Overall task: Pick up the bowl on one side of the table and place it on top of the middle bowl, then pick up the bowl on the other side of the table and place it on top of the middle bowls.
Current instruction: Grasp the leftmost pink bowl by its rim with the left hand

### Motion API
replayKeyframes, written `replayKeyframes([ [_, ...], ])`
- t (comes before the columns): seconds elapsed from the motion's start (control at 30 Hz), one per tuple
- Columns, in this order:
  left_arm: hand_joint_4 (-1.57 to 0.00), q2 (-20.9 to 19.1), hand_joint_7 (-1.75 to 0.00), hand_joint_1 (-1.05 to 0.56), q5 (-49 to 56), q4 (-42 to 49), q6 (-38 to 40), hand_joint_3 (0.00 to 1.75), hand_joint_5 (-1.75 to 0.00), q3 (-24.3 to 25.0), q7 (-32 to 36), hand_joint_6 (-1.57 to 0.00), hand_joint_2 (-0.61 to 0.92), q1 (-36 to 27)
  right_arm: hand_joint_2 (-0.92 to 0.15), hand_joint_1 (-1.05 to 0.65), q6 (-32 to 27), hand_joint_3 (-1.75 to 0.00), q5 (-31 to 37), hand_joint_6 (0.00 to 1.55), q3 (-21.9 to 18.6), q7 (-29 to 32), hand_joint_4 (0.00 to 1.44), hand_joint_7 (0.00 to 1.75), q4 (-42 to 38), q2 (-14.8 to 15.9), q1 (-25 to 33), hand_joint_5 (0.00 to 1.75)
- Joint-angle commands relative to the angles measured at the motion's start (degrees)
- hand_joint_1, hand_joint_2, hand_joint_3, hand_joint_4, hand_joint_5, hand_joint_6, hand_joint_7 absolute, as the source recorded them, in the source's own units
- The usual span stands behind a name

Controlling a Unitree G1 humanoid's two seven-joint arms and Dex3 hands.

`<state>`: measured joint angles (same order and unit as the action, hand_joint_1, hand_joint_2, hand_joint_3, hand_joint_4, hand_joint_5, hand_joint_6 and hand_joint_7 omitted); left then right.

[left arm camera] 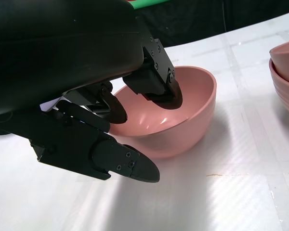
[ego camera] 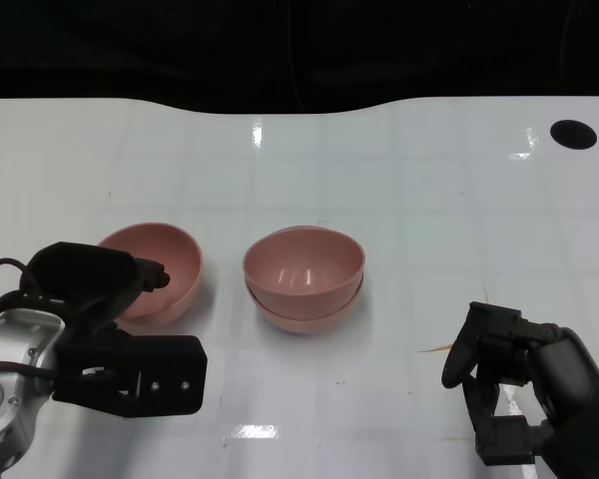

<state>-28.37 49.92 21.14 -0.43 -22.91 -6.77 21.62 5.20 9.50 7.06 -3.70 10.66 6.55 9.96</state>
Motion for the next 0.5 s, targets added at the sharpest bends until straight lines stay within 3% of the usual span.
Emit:
replayKeyframes([
  [0.03, -0.75, -0.17, 0.0, -0.44, -0.24, 1.59, -0.05, 0.0, -0.07, -0.59, -0.05, -0.65, 0.88, 1.55, -0.35, 0.01, -0.34, -1.51, -0.1, 0.76, -0.21, -0.09, 0.96, 1.59, 1.06, 0.15, 0.35, 1.75],
  [0.17, -0.81, 0.84, -0.01, -0.38, -0.44, 6.52, -0.62, 0.01, -0.08, -2.41, -0.58, -0.66, 0.9, 3.55, -0.35, 0.01, -0.26, -1.51, -0.36, 0.76, -0.21, -0.17, 0.96, 1.59, 1.32, 0.07, 0.58, 1.75],
  [0.23, -0.92, 1.01, -0.02, -0.32, -0.53, 7.8, -0.97, 0.01, -0.15, -3.0, 0.1, -0.7, 0.92, 3.96, -0.35, 0.01, -0.34, -1.5, -0.2, 0.76, -0.18, -0.18, 0.96, 1.59, 1.42, 0.16, 0.58, 1.75],
  [0.27, -0.92, 1.08, -0.01, -0.3, -0.56, 8.45, -1.3, 0.01, -0.24, -3.22, 0.61, -0.73, 0.92, 4.12, -0.35, 0.01, -0.5, -1.5, -0.05, 0.76, -0.15, -0.15, 0.96, 1.59, 1.53, 0.19, 0.6, 1.75],
  [0.37, -0.72, 1.02, -0.01, -0.24, -0.62, 10.35, -2.43, 0.03, -0.78, -3.87, 1.59, -0.82, 0.92, 4.71, -0.35, 0.0, -0.49, -1.5, 0.0, 0.76, -0.14, -0.13, 0.96, 1.59, 1.52, 0.17, 0.58, 1.75],
  [0.43, -0.68, 0.89, -0.02, -0.25, -0.46, 10.99, -2.69, 0.08, -0.93, -4.31, 1.81, -0.88, 0.92, 4.99, -0.35, 0.01, -0.24, -1.5, -0.17, 0.76, -0.21, -0.21, 0.96, 1.59, 1.41, 0.2, 0.57, 1.75],
  [0.5, -0.68, 0.97, -0.04, -0.26, -0.21, 11.82, -2.63, 0.1, -0.96, -4.79, 2.18, -0.93, 0.92, 5.31, -0.35, 0.01, 0.01, -1.5, -0.23, 0.76, -0.25, -0.23, 0.96, 1.59, 1.24, 0.24, 0.53, 1.75],
])
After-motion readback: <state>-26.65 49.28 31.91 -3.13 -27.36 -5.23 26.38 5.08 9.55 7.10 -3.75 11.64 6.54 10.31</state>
